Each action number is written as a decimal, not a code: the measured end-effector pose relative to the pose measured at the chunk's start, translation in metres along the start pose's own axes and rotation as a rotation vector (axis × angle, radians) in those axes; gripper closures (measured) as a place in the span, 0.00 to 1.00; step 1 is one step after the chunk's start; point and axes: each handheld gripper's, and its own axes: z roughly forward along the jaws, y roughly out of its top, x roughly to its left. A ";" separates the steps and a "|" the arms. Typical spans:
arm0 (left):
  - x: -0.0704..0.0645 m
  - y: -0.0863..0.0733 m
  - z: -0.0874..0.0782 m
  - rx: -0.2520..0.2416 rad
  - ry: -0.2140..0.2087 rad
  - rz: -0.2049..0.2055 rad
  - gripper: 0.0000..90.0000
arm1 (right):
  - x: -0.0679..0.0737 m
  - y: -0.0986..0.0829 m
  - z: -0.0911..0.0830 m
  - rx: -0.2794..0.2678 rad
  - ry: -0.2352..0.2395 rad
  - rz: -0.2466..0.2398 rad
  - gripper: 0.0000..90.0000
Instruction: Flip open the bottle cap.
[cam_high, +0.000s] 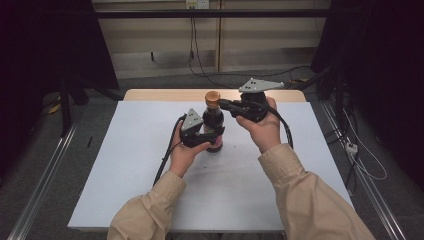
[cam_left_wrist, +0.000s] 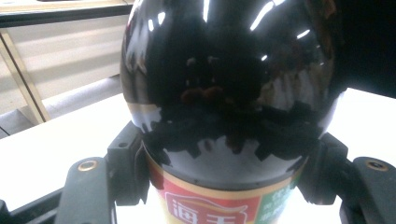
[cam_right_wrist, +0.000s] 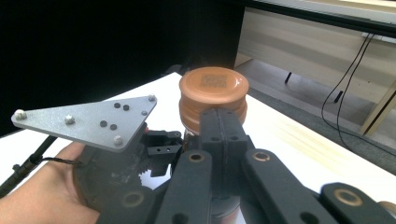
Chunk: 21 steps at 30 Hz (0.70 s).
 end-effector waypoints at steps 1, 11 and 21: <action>0.000 0.000 0.000 0.000 -0.002 0.003 0.35 | 0.000 0.000 0.000 -0.001 0.000 -0.001 1.00; 0.001 -0.002 0.000 -0.017 -0.002 -0.018 0.36 | 0.000 0.004 0.002 0.016 -0.006 -0.033 1.00; -0.006 -0.002 0.002 -0.021 0.018 0.028 0.36 | 0.001 0.026 -0.009 -0.083 -0.044 -0.065 1.00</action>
